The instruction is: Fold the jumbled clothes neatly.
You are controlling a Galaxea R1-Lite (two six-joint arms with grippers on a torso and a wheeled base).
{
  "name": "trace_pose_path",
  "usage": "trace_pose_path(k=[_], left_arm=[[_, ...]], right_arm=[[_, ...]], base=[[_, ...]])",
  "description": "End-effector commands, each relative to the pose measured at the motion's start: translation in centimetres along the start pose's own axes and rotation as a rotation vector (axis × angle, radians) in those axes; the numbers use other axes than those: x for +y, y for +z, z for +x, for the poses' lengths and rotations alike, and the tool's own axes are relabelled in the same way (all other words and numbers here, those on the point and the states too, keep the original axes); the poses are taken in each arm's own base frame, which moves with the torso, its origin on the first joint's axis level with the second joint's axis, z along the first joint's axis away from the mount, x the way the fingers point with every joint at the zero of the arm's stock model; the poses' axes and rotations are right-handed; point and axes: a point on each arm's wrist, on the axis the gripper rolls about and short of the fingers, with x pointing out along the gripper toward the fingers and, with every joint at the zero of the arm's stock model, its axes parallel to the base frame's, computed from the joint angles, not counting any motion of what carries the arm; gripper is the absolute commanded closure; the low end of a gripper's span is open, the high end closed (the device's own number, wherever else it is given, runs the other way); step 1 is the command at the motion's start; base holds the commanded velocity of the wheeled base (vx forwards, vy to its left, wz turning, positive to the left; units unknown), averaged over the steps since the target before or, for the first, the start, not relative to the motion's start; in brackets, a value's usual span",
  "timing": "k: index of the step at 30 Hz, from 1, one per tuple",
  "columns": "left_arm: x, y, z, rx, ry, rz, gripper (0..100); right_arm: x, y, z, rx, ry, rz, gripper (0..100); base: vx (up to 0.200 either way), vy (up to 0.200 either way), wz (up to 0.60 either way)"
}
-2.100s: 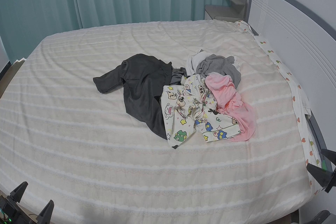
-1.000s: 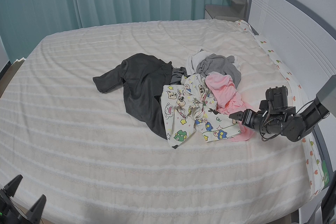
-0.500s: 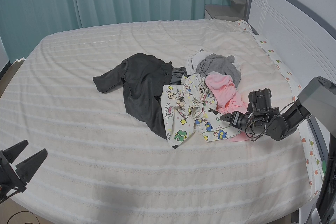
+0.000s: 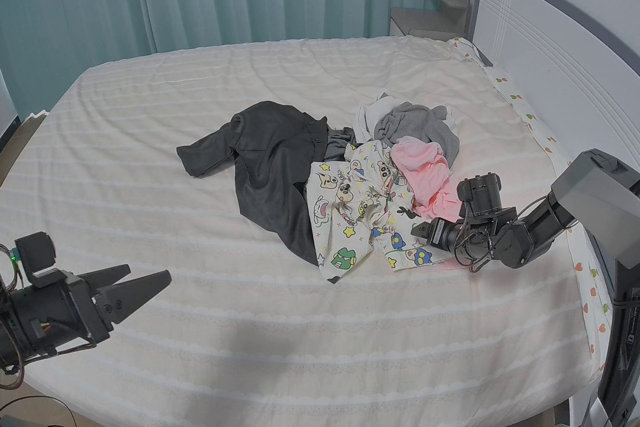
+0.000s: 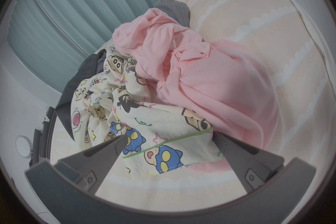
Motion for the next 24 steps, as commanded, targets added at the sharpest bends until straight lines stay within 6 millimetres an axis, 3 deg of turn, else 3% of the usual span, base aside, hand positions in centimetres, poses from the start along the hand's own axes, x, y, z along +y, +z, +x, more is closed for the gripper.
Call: trace_pose_path(k=[1,12,17,24], left_arm=[[0.9,-1.0,3.2,0.099,0.046,-0.038,0],[1.7,-2.2,5.3,0.143,0.092,-0.073,0],[1.3,-2.3,6.5,0.134,0.055,-0.092,0],[0.6,-2.7,6.6,0.156,0.022,-0.08,0]], right_arm=[[1.2,0.1,0.7,-0.003,-0.018,-0.025,0],[3.1,-1.1,2.4,-0.008,-0.052,-0.078,0],[3.3,-1.0,2.7,-0.013,-0.064,-0.097,0],[3.4,-1.1,3.7,-0.044,-0.112,-0.126,0]], base=[[0.0,0.0,0.0],[0.0,0.0,0.0],[0.0,0.0,0.0],[0.0,0.0,0.0]])
